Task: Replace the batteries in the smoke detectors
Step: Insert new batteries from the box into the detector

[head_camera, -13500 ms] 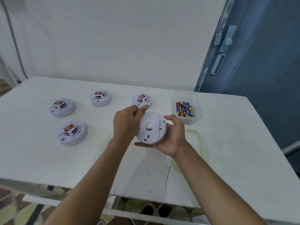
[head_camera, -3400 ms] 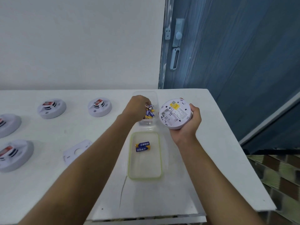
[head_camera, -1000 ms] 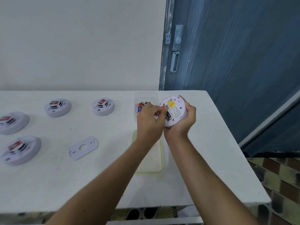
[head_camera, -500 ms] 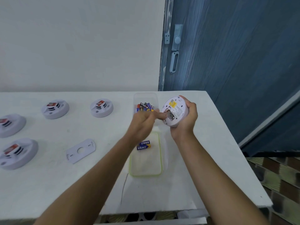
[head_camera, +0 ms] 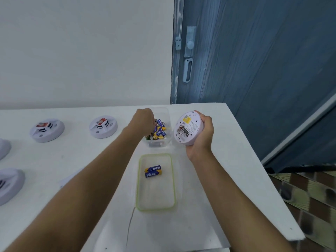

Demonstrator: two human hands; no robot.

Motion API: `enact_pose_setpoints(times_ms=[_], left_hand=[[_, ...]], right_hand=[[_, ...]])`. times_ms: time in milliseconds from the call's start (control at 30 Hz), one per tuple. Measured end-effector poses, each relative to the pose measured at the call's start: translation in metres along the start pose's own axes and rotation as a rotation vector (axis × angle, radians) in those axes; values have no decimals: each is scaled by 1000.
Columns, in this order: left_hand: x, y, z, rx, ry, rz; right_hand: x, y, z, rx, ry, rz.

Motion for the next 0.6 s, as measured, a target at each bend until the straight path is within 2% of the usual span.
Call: enact_pose_setpoints(times_ms=[333,433,600], left_hand=[[-21,20,1,-39,-395,336],[-18,21,0,-52,-398,323],[-15,18,-4,-58,-313,150]], right_hand=[[-10,-2,3,-12,-44,8],[-12,-3,2,-12,-51,14],[-13,0,2,-25,-60,50]])
Point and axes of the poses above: each hand's wrist, its own z-axis towards the middle knuckle, its own x-axis out of the back of the hand, y = z × x, the point moved 8 cm from there along z, towards the middle knuckle, and after that the axes turned 5 degrees about -x, right-handed, at the moved point
